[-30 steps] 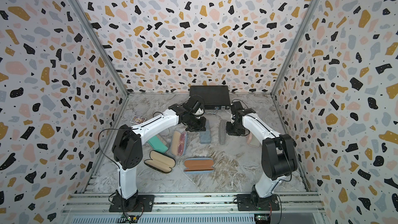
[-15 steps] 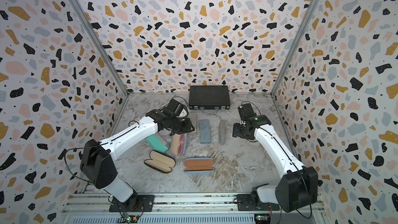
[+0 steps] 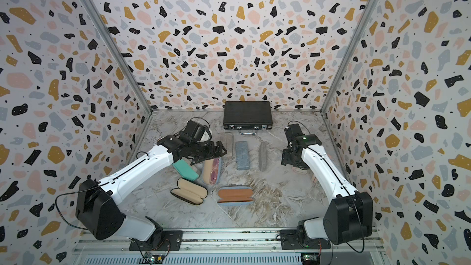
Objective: Close the glasses case
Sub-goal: Pick up the glasses case at the center of the board, then move the glasses case to the center of the board.
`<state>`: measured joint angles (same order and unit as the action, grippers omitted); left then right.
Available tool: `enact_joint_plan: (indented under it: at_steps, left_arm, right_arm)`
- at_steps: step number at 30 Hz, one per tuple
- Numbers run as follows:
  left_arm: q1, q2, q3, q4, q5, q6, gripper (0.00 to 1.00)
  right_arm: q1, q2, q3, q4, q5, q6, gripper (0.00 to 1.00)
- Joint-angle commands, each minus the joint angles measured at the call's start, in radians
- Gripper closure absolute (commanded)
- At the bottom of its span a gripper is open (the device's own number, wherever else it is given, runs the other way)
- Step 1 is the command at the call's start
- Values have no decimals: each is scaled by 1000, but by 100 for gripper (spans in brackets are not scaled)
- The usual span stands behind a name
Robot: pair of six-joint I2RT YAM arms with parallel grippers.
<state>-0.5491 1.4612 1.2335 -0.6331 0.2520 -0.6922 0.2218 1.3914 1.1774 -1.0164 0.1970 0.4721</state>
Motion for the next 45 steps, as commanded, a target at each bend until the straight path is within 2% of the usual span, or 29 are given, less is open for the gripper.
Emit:
enact_joint_plan:
  at_steps: [1, 12, 19, 24, 26, 30, 33, 38, 45]
  left_arm:
    - [18, -25, -22, 21, -2, 14, 1]
    - [35, -10, -9, 6, 7, 31, 1]
    - [42, 0, -2, -4, 4, 38, 1]
    - [46, 3, 6, -14, 2, 48, 1]
    - [48, 7, 9, -15, 1, 50, 1]
    - [51, 16, 9, -10, 9, 50, 1]
    - [52, 19, 7, -4, 19, 48, 1]
    - [52, 12, -7, 11, 30, 37, 1]
    - [52, -10, -37, 35, 45, 22, 1]
  right_arm:
    - [-21, 30, 43, -32, 28, -1, 23]
    - [-84, 207, 128, 41, 6, -28, 29]
    - [-108, 305, 171, 85, -30, -37, 39]
    - [-118, 356, 188, 107, -52, -43, 41]
    - [-118, 369, 191, 114, -62, -41, 47]
    - [-119, 380, 189, 127, -104, -43, 71]
    - [-119, 368, 172, 146, -154, -46, 84]
    - [-117, 334, 125, 172, -237, -28, 91]
    - [-86, 247, 32, 211, -285, 14, 92]
